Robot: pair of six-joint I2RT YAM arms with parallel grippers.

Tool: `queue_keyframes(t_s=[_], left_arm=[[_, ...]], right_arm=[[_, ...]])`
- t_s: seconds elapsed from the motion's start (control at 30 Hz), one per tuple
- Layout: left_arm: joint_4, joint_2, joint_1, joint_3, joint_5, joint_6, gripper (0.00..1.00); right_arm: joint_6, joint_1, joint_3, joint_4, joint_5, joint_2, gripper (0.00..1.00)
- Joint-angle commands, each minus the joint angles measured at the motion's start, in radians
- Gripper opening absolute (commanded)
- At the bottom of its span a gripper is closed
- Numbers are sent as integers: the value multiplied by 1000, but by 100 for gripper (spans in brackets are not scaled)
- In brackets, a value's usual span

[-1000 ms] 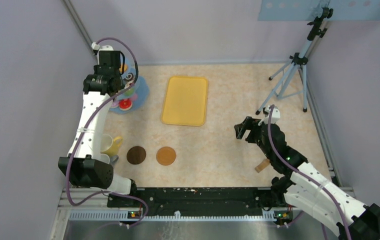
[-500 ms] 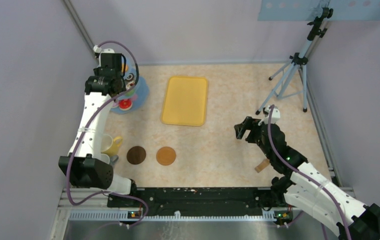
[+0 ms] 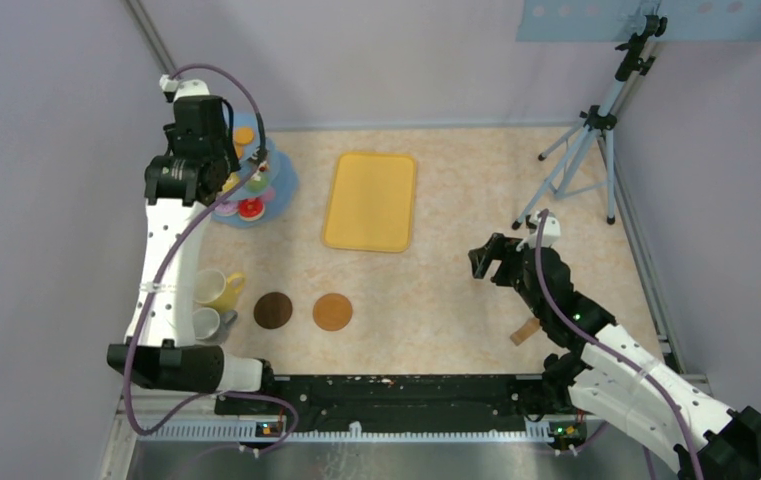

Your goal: Serve the afternoon tea

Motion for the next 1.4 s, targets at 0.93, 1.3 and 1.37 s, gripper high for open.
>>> queue_keyframes(t_s=[0.93, 1.3, 1.37], left_arm=[[688, -22, -505, -678, 232, -278, 52], [998, 219, -508, -771, 220, -287, 60], [1040, 238, -514, -793, 200, -273, 65]], right_arm=[[27, -6, 43, -33, 31, -8, 82], [45, -6, 33, -41, 23, -13, 82], [48, -5, 27, -42, 25, -15, 82]])
